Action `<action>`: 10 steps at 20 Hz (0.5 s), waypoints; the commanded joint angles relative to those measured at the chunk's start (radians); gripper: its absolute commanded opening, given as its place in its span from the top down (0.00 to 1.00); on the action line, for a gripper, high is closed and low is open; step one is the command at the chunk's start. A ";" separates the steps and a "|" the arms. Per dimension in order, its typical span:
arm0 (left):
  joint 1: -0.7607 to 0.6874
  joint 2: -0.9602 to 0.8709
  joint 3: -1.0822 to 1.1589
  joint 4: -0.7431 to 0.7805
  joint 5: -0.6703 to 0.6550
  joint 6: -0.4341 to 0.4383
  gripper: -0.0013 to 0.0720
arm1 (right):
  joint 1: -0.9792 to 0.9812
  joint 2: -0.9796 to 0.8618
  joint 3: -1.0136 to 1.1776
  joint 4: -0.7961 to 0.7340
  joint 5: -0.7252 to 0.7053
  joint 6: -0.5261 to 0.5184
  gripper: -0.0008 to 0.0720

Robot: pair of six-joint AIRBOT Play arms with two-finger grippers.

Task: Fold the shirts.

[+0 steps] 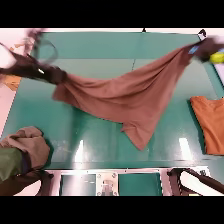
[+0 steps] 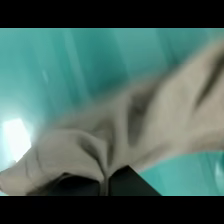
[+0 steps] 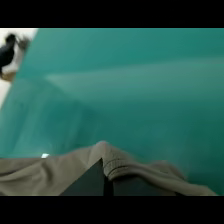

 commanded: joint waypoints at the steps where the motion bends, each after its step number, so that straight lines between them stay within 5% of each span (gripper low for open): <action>1: 0.000 -0.210 -0.113 -0.048 0.040 0.052 0.95 | 0.053 -0.238 -0.090 0.005 -0.057 -0.007 0.96; 5: 0.000 -0.368 -0.077 -0.008 0.033 0.070 0.95 | 0.052 -0.383 -0.089 0.007 -0.071 -0.007 0.94; 7: 0.000 -0.375 -0.005 0.059 0.031 0.047 0.95 | 0.013 -0.380 -0.064 0.004 -0.043 -0.006 0.56; 8: 0.000 -0.375 0.050 0.088 0.017 0.037 0.95 | -0.022 -0.374 -0.039 0.004 0.013 -0.006 0.53; 9: 0.000 -0.375 0.105 0.109 -0.012 0.037 0.80 | -0.063 -0.360 -0.020 0.003 0.074 -0.003 0.53; 10: 0.000 -0.375 0.153 0.122 -0.044 0.037 0.38 | -0.110 -0.336 -0.018 -0.005 0.131 0.004 0.53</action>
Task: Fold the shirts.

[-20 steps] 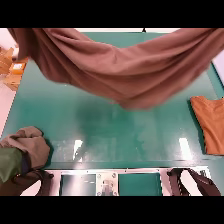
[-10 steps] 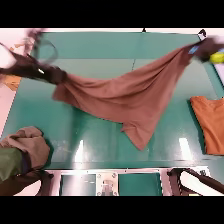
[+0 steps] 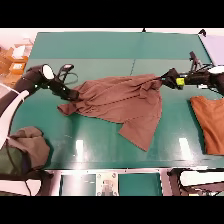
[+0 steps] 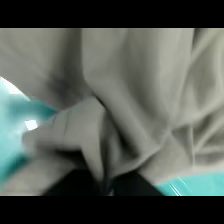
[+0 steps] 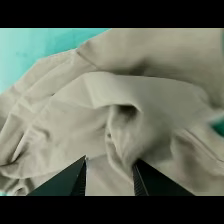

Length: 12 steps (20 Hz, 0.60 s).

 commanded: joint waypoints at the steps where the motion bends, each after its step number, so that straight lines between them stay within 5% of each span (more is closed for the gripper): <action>1: 0.000 -0.023 0.148 0.085 -0.087 -0.011 0.24 | -0.125 0.037 0.018 -0.045 0.170 0.011 0.53; 4: 0.000 -0.022 0.217 0.193 -0.155 -0.003 0.24 | -0.248 0.183 -0.149 -0.177 0.216 0.027 0.53; 7: 0.035 -0.023 0.222 0.225 -0.175 -0.004 0.24 | -0.306 0.309 -0.424 -0.192 0.130 0.029 0.30; 12: 0.183 -0.022 0.222 0.110 -0.278 -0.004 0.24 | -0.187 0.256 -0.655 -0.105 -0.047 -0.009 0.30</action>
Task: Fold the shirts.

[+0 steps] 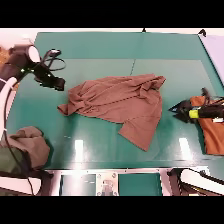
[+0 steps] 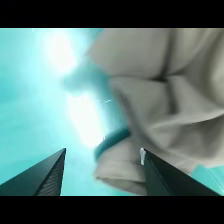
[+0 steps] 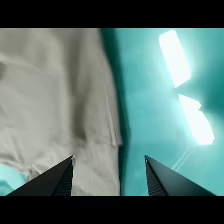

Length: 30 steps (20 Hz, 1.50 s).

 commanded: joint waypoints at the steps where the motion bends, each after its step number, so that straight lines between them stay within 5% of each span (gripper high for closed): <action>1: 0.111 -0.001 0.006 -0.085 -0.092 0.001 0.24 | 0.084 -0.047 -0.113 0.053 -0.120 -0.023 0.33; 3: 0.184 -0.001 0.006 -0.137 -0.125 0.001 0.24 | 0.151 -0.106 -0.090 0.090 -0.164 -0.027 0.35; 7: 0.291 -0.001 0.005 -0.182 -0.162 0.017 0.24 | 0.204 -0.159 -0.011 0.101 -0.204 -0.032 0.89; 8: 0.308 -0.001 0.002 -0.182 -0.165 0.029 0.24 | 0.197 -0.158 0.019 0.091 -0.187 -0.037 0.96; 13: 0.319 -0.001 -0.137 -0.249 -0.166 0.070 0.24 | 0.045 -0.064 0.174 -0.168 -0.066 0.097 0.96; 19: 0.301 -0.001 -0.437 -0.525 -0.083 0.132 0.24 | 0.023 -0.061 0.137 -0.165 -0.031 0.068 0.96; 23: 0.214 -0.001 -0.531 -0.549 -0.067 0.225 0.24 | 0.041 -0.061 0.138 -0.161 -0.035 0.065 0.96; 30: 0.080 -0.001 -0.544 -0.543 0.035 0.229 0.25 | 0.043 -0.061 0.137 -0.146 -0.034 0.065 0.96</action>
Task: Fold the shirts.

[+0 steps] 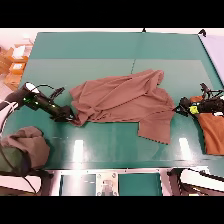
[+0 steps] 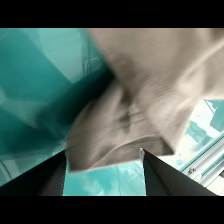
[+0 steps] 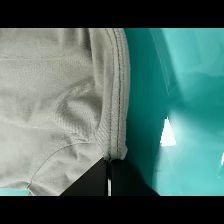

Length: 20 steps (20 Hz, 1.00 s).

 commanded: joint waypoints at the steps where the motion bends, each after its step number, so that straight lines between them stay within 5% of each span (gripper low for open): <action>1: -0.050 -0.002 -0.011 0.030 0.029 0.010 0.25 | 0.002 0.001 0.000 0.003 0.001 -0.001 0.96; 3: -0.051 -0.002 -0.011 0.069 0.008 0.010 0.25 | 0.002 0.001 0.000 0.003 0.001 -0.001 0.96; 4: -0.051 -0.002 -0.011 0.084 0.010 0.010 0.40 | 0.002 0.001 0.000 0.003 0.001 -0.001 0.96; 6: -0.051 -0.002 -0.011 0.089 0.038 0.029 0.94 | 0.002 0.001 0.000 0.003 0.001 -0.001 0.96; 9: -0.051 -0.002 -0.010 0.058 0.075 0.034 0.95 | 0.002 0.001 0.000 0.011 0.009 -0.001 0.96; 14: -0.051 0.068 0.119 -0.072 -0.198 0.066 0.95 | 0.002 0.071 0.092 0.161 0.183 -0.001 0.96; 17: -0.051 0.187 0.337 -0.192 -0.391 0.045 0.95 | -0.002 0.164 0.323 0.303 0.381 0.008 0.96; 20: -0.045 0.305 0.629 -0.423 -0.390 0.033 0.95 | -0.007 0.235 0.658 0.454 0.428 0.074 0.96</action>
